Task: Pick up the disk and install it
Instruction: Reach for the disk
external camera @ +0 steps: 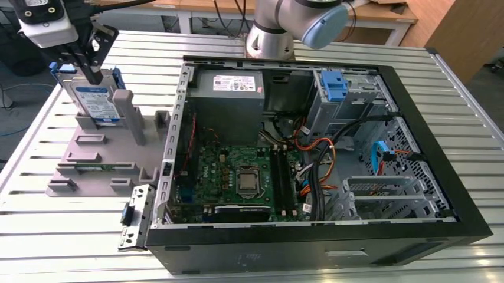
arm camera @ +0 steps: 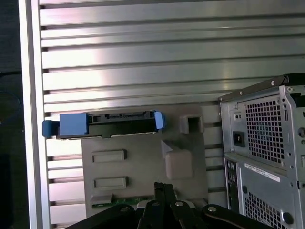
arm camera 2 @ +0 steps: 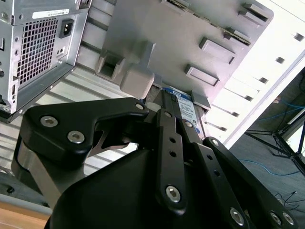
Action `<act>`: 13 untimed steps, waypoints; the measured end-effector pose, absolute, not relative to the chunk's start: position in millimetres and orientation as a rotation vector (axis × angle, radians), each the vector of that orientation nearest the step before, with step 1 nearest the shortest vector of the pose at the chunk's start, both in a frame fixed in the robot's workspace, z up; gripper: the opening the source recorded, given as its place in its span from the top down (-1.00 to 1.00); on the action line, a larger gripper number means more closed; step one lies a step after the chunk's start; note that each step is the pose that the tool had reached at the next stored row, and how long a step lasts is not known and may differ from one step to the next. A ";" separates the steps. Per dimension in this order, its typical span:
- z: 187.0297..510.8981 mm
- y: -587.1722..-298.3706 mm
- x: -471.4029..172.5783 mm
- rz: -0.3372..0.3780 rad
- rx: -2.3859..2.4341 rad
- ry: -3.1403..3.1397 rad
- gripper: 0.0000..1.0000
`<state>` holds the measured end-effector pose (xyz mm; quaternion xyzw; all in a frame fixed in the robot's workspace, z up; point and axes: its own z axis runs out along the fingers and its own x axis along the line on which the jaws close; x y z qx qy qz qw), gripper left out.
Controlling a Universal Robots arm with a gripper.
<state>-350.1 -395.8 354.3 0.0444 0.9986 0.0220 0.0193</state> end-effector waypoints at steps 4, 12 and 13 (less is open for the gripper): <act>353.9 -395.8 -350.5 0.068 0.138 3.100 0.79; 352.8 -395.8 -350.5 0.067 0.140 3.123 0.79; 352.6 -395.8 -350.5 0.067 0.140 3.129 0.79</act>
